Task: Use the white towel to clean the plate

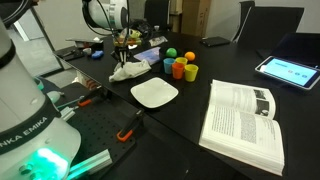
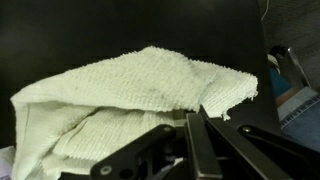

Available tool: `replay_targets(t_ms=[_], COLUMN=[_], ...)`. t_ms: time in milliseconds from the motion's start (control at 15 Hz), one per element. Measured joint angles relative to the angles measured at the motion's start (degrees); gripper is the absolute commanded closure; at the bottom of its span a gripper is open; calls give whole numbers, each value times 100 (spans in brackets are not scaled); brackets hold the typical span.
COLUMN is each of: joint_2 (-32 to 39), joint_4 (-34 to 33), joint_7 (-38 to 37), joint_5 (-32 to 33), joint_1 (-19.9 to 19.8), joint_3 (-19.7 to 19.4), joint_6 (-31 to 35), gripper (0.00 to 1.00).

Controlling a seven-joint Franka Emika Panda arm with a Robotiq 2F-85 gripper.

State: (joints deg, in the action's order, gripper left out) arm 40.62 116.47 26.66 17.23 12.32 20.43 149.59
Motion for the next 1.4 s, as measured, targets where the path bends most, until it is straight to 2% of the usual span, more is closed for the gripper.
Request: replay_targets(t_ms=[267, 533, 800, 1067, 1400], joint_2=[-512, -913, -858, -766, -997], joint_4=[44, 39, 5, -57, 150], joint_7=[-90, -108, -108, -190, -644], joint_5=[167, 606, 830, 856, 932], joint_1=[125, 119, -100, -356, -413], joint_3=[-225, -814, -1447, -1939, -2397], joint_6=[23, 275, 735, 824, 821], gripper=[99, 99, 99, 99, 99])
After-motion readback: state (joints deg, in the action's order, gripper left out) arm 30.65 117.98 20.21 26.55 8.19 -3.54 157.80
